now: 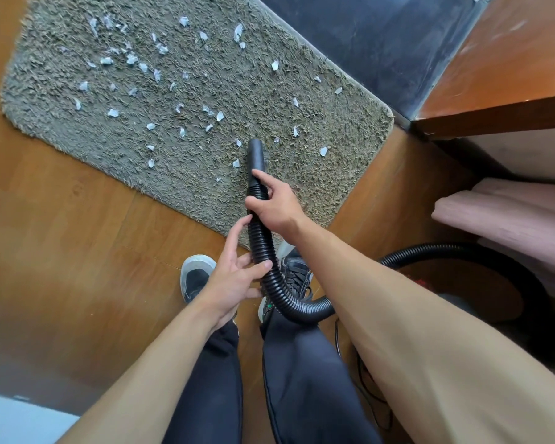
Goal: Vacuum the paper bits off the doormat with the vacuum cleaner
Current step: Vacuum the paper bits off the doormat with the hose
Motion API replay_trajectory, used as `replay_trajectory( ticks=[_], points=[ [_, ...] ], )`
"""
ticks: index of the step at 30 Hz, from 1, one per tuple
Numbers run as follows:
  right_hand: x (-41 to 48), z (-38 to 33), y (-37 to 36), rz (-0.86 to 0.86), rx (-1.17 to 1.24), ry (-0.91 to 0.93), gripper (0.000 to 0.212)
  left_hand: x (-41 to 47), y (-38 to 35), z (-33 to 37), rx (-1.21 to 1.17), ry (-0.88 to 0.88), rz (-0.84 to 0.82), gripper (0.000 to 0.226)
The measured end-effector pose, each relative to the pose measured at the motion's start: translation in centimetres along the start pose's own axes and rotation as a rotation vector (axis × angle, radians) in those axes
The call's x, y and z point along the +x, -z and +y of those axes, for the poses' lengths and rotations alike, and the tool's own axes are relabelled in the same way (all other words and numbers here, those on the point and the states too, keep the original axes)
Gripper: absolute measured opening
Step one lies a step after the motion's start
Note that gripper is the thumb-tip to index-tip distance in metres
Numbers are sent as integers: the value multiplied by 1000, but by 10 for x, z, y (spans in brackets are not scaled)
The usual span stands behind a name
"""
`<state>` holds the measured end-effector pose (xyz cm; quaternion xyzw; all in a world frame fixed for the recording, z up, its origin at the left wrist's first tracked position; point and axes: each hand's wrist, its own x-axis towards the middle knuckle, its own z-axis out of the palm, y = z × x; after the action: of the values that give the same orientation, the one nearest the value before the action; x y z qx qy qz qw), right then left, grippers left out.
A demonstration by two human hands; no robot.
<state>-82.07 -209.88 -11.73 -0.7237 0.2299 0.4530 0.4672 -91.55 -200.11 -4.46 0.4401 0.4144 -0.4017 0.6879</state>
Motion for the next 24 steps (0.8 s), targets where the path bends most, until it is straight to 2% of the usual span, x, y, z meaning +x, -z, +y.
replay_trajectory(
  ticks=[6, 10, 17, 24],
  points=[
    [2, 1, 19, 27, 27, -2, 68, 8, -13, 7, 54, 9, -32, 81],
    [-3, 11, 39, 58, 132, -28, 65, 9, -27, 10, 100, 31, -65, 79],
    [-5, 26, 64, 187, 274, -68, 63, 20, -51, 21, 198, 39, -108, 79],
    [5, 0, 64, 81, 198, -30, 63, 22, -49, 27, 159, -19, -42, 79]
  ],
)
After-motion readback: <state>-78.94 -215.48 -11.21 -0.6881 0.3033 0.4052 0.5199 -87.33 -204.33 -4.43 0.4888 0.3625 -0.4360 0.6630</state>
